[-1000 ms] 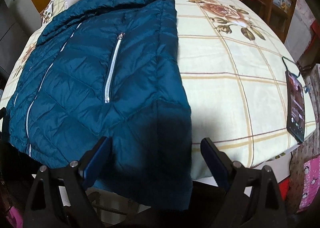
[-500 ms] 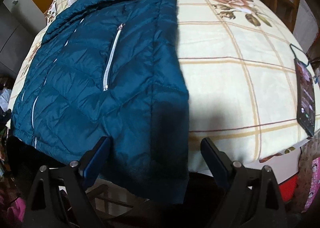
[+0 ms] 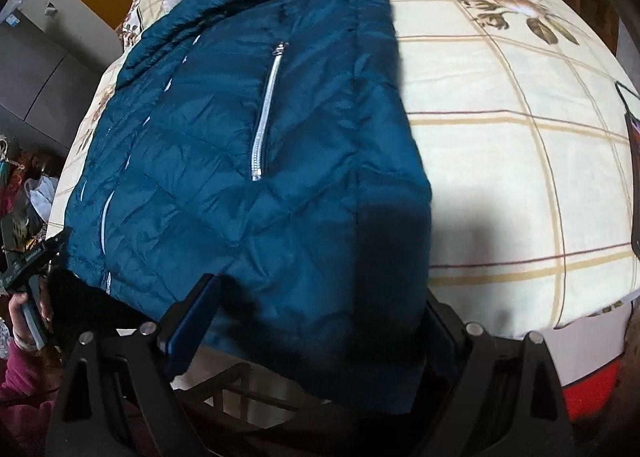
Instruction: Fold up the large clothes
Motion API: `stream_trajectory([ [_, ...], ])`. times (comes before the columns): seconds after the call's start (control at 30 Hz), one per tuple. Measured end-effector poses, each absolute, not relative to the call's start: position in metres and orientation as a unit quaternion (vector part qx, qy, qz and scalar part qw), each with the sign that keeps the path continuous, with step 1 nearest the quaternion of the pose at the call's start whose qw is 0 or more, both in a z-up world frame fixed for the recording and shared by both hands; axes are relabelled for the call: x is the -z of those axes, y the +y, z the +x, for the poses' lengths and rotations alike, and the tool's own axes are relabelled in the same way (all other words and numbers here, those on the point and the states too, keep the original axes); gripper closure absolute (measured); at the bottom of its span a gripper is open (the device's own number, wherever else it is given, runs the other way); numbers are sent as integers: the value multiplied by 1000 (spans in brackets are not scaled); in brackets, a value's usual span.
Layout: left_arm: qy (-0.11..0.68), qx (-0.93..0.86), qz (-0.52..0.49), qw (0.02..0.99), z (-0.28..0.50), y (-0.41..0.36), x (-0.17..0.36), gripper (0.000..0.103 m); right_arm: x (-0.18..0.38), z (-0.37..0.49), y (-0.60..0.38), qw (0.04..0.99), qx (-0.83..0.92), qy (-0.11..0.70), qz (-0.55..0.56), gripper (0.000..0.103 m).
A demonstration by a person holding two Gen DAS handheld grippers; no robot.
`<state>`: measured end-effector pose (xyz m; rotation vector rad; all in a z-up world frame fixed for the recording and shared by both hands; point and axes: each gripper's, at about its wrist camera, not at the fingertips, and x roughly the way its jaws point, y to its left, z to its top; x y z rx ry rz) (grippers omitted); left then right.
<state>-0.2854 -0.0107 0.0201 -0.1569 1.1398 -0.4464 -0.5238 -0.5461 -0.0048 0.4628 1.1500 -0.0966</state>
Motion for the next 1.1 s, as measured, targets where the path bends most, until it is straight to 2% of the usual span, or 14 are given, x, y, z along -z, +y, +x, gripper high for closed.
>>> stream_trajectory([
  [0.23, 540, 213, -36, 813, -291, -16, -23, 64, 5, -519, -544, 815, 30, 536, 220, 9],
  [0.4, 543, 197, -93, 811, -284, -1, -20, 64, 5, -513, -549, 817, 29, 529, 227, 9],
  [0.63, 531, 204, -20, 822, -302, -25, -21, 65, 6, -512, -539, 833, 19, 517, 197, 10],
  [0.7, 531, 210, -18, 820, -301, -27, -22, 78, 4, -512, -534, 842, 21, 510, 175, 32],
  [0.73, 530, 216, -23, 819, -300, -27, -24, 87, 3, -512, -534, 844, 17, 506, 177, 51],
  [0.77, 526, 219, -30, 821, -299, -27, -29, 95, 1, -514, -535, 847, 11, 500, 182, 62],
  [0.83, 514, 228, -38, 826, -299, -28, -38, 100, -3, -513, -534, 851, 5, 495, 175, 72],
  [0.97, 471, 243, -42, 847, -299, -32, -66, 103, -25, -513, -533, 869, -4, 469, 157, 80],
  [1.1, 425, 248, -48, 869, -295, -33, -93, 102, -57, -512, -537, 893, -4, 426, 147, 80],
])
